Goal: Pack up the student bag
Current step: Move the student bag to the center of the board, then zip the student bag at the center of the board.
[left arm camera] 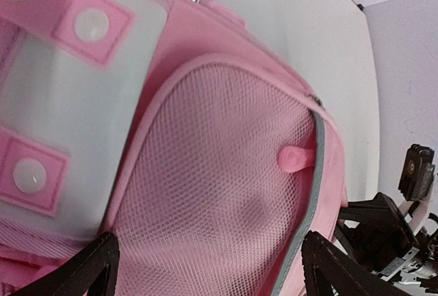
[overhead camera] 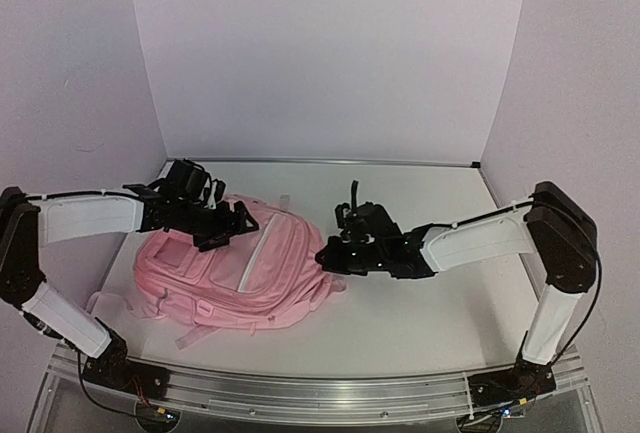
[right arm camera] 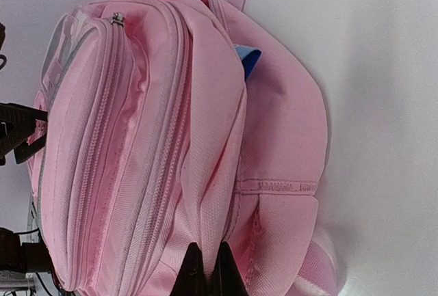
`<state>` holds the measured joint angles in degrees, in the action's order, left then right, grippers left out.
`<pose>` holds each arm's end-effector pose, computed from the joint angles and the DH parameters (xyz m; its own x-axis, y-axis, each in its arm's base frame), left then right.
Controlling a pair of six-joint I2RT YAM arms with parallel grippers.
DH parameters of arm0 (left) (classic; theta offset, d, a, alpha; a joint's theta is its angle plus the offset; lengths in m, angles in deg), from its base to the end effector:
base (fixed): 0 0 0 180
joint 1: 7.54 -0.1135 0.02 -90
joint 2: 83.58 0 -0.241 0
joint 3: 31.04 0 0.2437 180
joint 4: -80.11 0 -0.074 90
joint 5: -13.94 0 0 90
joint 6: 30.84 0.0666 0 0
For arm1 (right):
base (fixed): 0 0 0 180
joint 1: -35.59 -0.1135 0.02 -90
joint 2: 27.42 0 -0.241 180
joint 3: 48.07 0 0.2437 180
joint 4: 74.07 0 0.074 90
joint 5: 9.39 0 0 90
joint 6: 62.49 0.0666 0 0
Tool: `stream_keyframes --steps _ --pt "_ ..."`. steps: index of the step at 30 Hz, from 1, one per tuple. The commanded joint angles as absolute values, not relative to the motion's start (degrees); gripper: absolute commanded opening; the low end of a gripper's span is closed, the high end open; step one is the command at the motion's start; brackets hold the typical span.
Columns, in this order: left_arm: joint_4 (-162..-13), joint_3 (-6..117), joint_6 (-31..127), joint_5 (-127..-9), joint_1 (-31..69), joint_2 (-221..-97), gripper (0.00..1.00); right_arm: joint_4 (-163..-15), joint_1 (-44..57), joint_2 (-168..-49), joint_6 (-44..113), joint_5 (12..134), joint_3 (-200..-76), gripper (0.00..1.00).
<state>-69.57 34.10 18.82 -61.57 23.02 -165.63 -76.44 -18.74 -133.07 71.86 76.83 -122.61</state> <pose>0.2618 -0.1739 0.1796 -0.8952 -0.1993 -0.3987 0.0775 0.8112 -0.5796 0.2360 0.3363 0.1422 -0.8191 0.0550 -0.5710 -0.3777 0.6974 0.6091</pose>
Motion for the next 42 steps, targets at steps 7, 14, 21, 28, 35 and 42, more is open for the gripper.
stream_keyframes --steps 7,14,21,28,35,42 --pt "-71.26 49.35 23.85 -60.46 21.83 -174.99 0.92 -84.4 -11.01 -116.41 71.36 90.62 -115.3 0.34" --pt "-64.57 36.07 13.04 -66.17 20.97 -161.79 0.88 -94.63 -12.75 -109.31 68.42 89.3 -117.42 0.71" --pt "-63.47 19.57 2.64 -68.82 20.87 -143.12 0.8 -98.95 -27.22 -107.13 76.33 90.58 -116.31 0.61" --pt "-67.86 12.72 0.05 -62.95 19.95 -143.21 0.65 -95.75 -40.77 -115.67 83.37 98.39 -119.97 0.53" --pt "-73.1 9.68 -1.98 -62.04 19.92 -145.91 0.57 -91.74 -44.76 -129.26 86.59 99.42 -125.96 0.42" --pt "-78.76 6.22 -4.01 -61.95 19.88 -147.73 0.61 -92.7 -44.74 -134.88 89.72 103.41 -128.02 0.42"
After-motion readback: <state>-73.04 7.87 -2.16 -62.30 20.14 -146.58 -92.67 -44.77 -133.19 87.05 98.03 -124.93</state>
